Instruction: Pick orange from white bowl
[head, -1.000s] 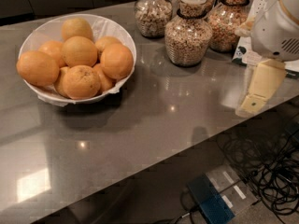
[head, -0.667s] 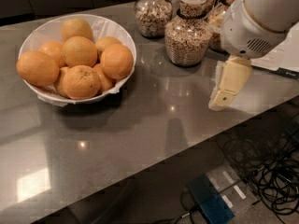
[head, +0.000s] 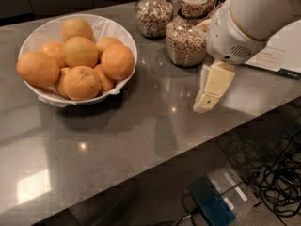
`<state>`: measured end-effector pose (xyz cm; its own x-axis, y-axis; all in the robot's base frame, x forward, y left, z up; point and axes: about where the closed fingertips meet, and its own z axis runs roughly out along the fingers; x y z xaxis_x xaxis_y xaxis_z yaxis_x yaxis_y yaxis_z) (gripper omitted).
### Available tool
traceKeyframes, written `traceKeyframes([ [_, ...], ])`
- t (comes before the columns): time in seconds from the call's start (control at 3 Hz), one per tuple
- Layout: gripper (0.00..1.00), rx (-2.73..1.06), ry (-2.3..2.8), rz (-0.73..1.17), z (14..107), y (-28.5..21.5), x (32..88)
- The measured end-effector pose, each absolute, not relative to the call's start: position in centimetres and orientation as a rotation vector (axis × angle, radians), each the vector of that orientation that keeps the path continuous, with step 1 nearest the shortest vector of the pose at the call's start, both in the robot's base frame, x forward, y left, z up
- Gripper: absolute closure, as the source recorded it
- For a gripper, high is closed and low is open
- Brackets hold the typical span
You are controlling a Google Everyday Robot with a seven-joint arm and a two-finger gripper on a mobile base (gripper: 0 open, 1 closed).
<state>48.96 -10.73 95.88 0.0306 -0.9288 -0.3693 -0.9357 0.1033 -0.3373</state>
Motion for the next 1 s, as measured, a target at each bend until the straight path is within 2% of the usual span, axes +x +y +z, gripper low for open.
traceKeyframes([
  [0.67, 0.0, -1.884, 1.651, 0.222, 94.4, -0.2, 50.3],
  [1.0, 0.0, -1.893, 1.572, 0.266, 95.1, 2.8, 51.2],
])
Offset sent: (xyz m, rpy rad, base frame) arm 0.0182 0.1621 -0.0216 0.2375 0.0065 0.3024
